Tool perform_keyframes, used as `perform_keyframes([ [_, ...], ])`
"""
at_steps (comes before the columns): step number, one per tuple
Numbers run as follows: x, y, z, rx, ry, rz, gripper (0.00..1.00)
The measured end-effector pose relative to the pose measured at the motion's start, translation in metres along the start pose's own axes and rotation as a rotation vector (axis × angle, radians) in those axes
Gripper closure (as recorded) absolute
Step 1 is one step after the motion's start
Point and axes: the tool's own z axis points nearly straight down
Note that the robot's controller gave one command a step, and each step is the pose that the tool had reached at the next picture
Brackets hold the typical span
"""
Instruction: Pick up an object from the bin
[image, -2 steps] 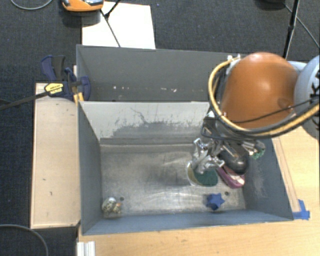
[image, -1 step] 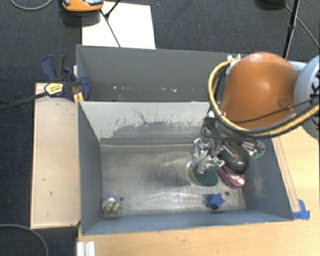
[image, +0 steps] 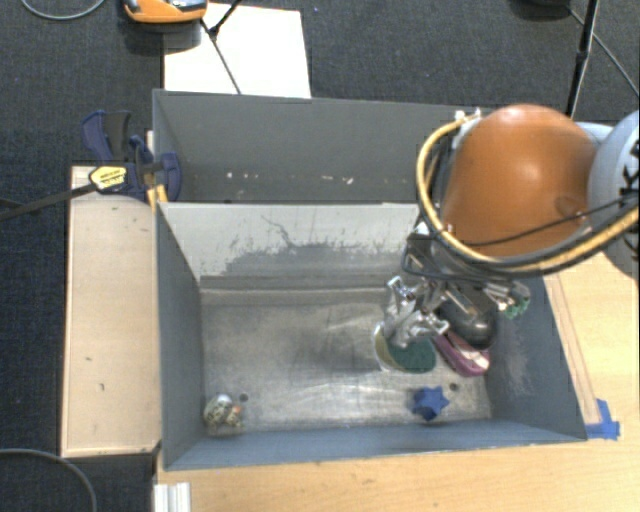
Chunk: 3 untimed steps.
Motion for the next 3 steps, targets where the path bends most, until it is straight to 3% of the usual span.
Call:
perform_keyframes([
  [3,0.0,0.0,0.0,0.0,0.0,0.002,1.0],
])
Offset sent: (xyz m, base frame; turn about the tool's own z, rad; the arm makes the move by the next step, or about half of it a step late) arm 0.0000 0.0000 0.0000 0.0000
